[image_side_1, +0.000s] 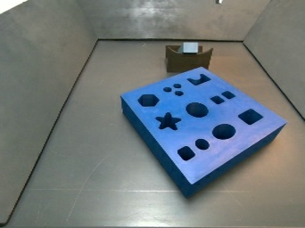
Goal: Pick up the rectangle object. Move up. Place the rectangle object on the fixture. Regrasp the rectangle object. Move to above the board. Insert the rectangle object.
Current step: Regrasp the rectangle object.
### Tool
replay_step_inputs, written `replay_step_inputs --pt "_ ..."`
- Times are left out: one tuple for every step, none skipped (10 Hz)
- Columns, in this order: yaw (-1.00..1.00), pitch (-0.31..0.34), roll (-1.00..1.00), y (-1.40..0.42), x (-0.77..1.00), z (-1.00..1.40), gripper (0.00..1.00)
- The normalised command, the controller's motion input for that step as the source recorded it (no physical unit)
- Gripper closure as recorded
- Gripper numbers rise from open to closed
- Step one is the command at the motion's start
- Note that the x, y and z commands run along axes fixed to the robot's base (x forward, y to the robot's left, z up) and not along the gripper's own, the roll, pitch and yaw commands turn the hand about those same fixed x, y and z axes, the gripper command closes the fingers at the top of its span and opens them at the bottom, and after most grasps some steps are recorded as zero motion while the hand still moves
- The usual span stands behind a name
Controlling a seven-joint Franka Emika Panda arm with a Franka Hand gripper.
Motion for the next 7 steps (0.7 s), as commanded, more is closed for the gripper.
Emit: replay_step_inputs --pt "0.00 -0.042 1.00 -0.02 -0.04 0.02 0.00" --pt "0.00 -0.050 1.00 -0.03 -0.04 0.02 0.00" --pt "0.00 -0.055 1.00 -0.02 -0.04 0.02 0.00" --pt "0.01 -0.062 1.00 -0.02 -0.03 0.01 0.00" --pt "0.01 -0.067 1.00 -0.02 -0.03 0.01 0.00" --pt "0.01 -0.070 1.00 -0.02 -0.03 0.01 0.00" --pt "0.01 -0.079 1.00 -0.02 -0.03 0.01 0.00"
